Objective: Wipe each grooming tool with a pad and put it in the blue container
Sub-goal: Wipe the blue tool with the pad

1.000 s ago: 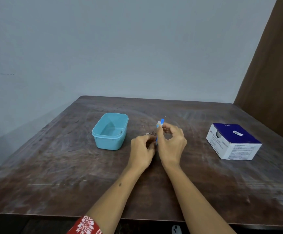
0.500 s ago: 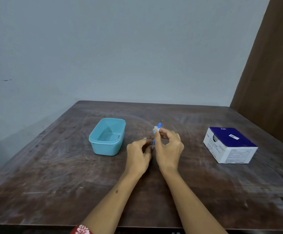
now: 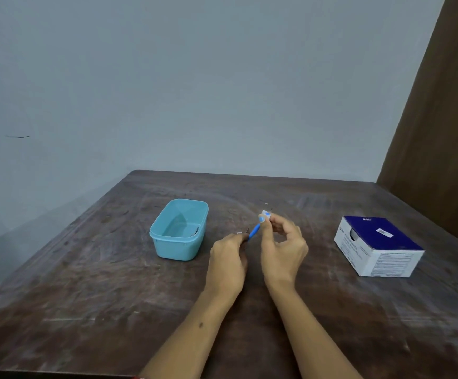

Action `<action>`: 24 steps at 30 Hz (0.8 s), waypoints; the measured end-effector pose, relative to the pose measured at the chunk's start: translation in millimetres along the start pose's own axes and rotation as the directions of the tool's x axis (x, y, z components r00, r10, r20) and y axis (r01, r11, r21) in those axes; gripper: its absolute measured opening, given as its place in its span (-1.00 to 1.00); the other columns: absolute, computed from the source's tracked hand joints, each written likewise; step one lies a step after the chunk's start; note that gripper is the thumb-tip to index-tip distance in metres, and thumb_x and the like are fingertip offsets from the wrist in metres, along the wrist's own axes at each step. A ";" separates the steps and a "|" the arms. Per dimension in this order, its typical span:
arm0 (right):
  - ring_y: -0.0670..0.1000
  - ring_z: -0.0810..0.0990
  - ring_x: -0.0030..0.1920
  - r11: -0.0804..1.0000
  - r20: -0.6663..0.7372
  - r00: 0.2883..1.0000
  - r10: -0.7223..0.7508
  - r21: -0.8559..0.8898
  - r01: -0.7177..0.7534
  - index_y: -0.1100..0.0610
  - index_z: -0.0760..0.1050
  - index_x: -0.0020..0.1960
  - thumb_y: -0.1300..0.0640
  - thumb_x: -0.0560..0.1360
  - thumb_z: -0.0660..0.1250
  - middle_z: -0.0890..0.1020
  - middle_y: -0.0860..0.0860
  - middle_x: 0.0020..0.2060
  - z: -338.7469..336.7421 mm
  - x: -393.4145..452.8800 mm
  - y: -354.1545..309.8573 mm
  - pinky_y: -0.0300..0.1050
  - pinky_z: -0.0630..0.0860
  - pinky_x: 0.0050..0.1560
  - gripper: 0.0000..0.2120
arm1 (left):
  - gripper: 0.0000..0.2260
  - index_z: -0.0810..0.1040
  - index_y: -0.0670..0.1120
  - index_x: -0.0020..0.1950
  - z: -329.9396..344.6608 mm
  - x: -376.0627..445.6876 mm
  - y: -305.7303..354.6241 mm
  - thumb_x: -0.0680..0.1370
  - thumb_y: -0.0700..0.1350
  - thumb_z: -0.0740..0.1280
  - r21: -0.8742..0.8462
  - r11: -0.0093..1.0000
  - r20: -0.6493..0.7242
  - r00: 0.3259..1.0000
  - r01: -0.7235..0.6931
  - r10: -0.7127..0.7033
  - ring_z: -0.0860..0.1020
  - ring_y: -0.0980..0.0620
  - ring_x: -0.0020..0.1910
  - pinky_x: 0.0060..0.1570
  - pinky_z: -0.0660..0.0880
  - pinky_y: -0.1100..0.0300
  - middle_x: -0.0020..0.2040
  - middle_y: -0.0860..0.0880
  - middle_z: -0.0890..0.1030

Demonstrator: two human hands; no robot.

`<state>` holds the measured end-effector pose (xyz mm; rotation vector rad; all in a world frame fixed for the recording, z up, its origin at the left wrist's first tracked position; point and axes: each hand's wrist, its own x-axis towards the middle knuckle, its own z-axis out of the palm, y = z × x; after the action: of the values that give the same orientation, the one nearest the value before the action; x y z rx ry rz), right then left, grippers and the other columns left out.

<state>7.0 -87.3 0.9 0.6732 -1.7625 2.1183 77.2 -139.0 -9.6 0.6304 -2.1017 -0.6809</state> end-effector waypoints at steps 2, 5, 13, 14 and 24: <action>-0.10 0.59 -0.12 0.999 -0.043 0.999 0.018 0.030 -0.017 -0.08 0.58 -0.14 0.17 0.44 0.41 0.62 -0.11 -0.20 -0.7 2.0 -0.6 -0.36 0.45 -0.07 -0.85 | -0.73 0.58 -0.14 0.17 -0.7 0.7 0.4 0.52 -0.29 0.22 0.046 0.999 0.028 1.000 0.010 -0.011 0.59 -0.03 0.01 0.05 0.51 0.08 0.02 -0.11 0.65; -0.13 0.59 -0.13 0.998 -0.060 0.997 0.053 0.041 -0.051 -0.04 0.59 -0.13 0.16 0.45 0.41 0.65 -0.02 -0.18 -1.3 3.8 1.7 -0.38 0.46 -0.10 -0.91 | -0.70 0.54 -0.12 0.23 -1.7 0.0 2.0 0.54 -0.29 0.20 0.097 0.995 0.058 0.998 0.009 -0.015 0.57 -0.02 0.04 0.09 0.50 0.11 0.06 -0.10 0.62; -0.15 0.60 -0.14 0.995 -0.046 0.995 0.093 0.050 -0.090 -0.04 0.60 -0.15 0.13 0.44 0.42 0.66 -0.02 -0.18 0.0 4.1 2.9 -0.36 0.48 -0.11 -0.93 | -0.67 0.54 -0.14 0.24 -3.3 0.1 3.7 0.51 -0.33 0.21 0.090 0.996 0.061 0.998 -0.004 -0.002 0.58 0.00 0.03 0.09 0.50 0.15 0.05 -0.11 0.63; -0.14 0.61 -0.13 0.994 -0.063 0.994 0.094 0.063 -0.090 -0.02 0.61 -0.14 0.14 0.44 0.42 0.66 -0.01 -0.17 -0.8 5.2 2.8 -0.36 0.48 -0.11 -0.93 | -0.67 0.52 -0.14 0.26 -3.6 -0.3 4.8 0.53 -0.32 0.21 0.098 0.995 0.070 0.998 -0.003 -0.004 0.57 0.00 0.05 0.11 0.49 0.16 0.07 -0.11 0.62; -0.07 0.63 -0.13 0.983 -0.066 0.987 0.149 0.113 -0.141 0.01 0.62 -0.13 0.13 0.44 0.43 0.67 0.02 -0.17 -1.1 7.0 3.3 -0.42 0.46 -0.24 -0.96 | -0.68 0.47 -0.13 0.31 -4.6 -0.2 6.8 0.57 -0.27 0.20 0.150 0.988 0.084 0.996 0.022 -0.035 0.55 0.01 0.13 0.19 0.46 0.20 0.15 -0.11 0.59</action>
<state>-0.7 -87.4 1.8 0.4989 -1.7148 2.3183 79.8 -135.1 -2.9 0.7257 -2.2431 -0.5794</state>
